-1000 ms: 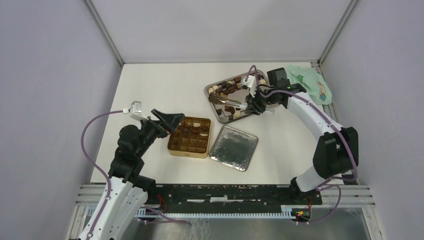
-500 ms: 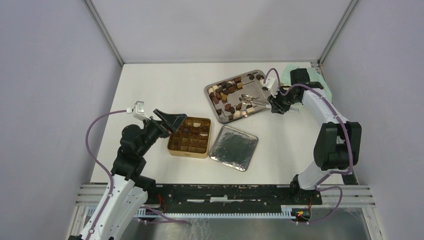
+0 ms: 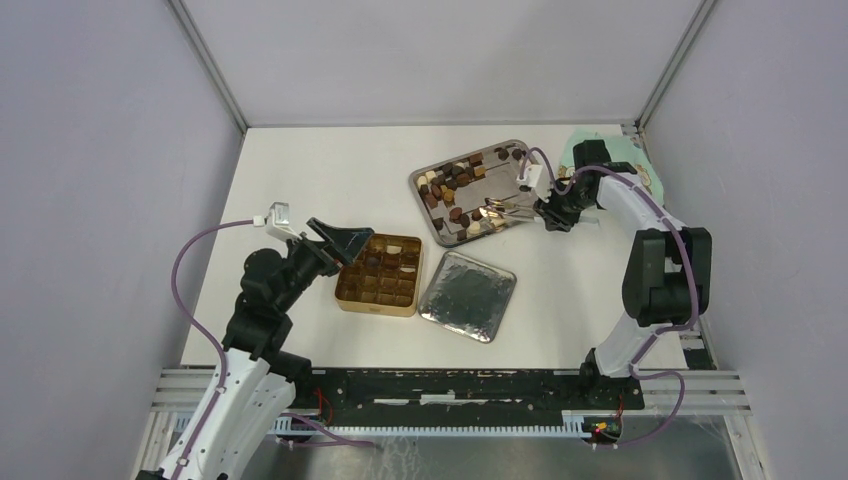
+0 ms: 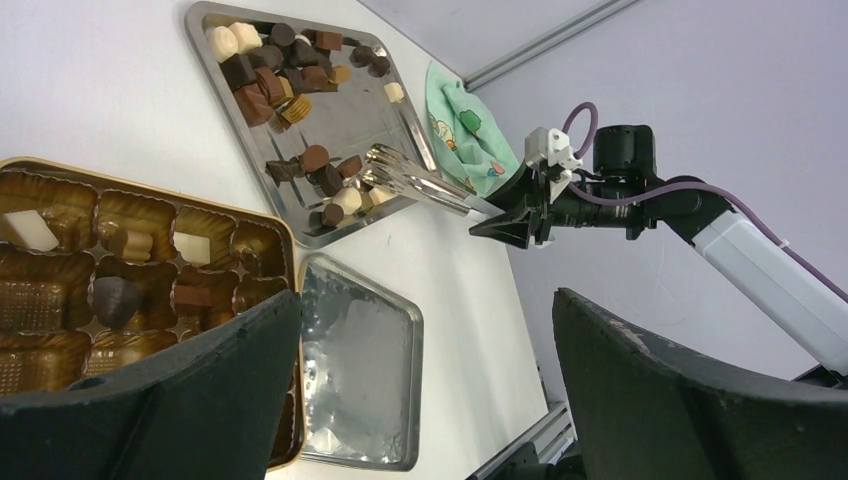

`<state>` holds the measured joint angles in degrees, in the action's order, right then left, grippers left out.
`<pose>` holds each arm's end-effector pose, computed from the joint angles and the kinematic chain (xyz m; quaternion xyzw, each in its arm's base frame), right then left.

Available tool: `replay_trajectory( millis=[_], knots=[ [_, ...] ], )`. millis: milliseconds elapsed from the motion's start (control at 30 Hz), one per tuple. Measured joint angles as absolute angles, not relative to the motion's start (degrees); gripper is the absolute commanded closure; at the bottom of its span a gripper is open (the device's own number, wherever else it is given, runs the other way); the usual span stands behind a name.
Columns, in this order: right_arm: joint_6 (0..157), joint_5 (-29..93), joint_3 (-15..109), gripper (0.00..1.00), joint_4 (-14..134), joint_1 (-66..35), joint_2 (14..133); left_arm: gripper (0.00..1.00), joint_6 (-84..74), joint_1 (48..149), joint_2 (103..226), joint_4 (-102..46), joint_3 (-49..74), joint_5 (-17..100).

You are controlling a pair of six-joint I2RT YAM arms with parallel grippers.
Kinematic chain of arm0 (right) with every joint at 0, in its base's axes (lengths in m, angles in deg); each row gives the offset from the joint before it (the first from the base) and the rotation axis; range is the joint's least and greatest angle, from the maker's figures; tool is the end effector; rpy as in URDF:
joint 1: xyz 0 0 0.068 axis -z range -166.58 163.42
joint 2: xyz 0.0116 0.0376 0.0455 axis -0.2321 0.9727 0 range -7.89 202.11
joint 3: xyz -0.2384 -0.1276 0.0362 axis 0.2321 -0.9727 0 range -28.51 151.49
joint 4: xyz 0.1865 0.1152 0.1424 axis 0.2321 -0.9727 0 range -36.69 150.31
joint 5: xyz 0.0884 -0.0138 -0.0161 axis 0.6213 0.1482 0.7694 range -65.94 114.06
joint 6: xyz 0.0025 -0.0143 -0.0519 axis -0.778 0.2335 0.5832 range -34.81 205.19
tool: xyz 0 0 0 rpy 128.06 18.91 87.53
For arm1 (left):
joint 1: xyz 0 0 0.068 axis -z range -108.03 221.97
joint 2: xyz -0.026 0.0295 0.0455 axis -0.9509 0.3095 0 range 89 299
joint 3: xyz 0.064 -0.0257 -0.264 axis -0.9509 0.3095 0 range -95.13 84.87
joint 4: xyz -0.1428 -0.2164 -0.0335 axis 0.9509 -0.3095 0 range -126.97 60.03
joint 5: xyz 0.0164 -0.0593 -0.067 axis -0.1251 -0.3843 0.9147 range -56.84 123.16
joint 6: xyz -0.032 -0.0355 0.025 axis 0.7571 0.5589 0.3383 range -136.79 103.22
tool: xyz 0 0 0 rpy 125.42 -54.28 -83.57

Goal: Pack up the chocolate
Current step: Pick up the fake chocolate from the plate.

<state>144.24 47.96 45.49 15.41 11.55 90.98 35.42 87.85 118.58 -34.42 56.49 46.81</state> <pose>0.3443 0.0256 0.2258 -0.5196 0.8118 0.0968 0.2484 0.1368 -0.0478 0.2881 -0.1536 0.7241 -0.4461 0.5031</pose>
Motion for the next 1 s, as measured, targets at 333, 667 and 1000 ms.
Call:
replay_trajectory(
  millis=[333, 667, 1000],
  knots=[
    [145.4, 48.0, 47.2, 0.58, 14.9, 10.2, 92.8, 0.01, 35.5, 87.9, 118.7, -34.4, 56.5, 46.8],
    [145.5, 47.9, 49.4, 0.59, 14.9, 8.9, 94.6, 0.01, 35.8, 87.9, 118.7, -34.4, 56.5, 46.8],
    [145.5, 47.9, 50.5, 0.78, 14.9, 8.3, 95.4, 0.01, 36.3, 88.1, 118.7, -34.4, 56.5, 46.8]
  ],
)
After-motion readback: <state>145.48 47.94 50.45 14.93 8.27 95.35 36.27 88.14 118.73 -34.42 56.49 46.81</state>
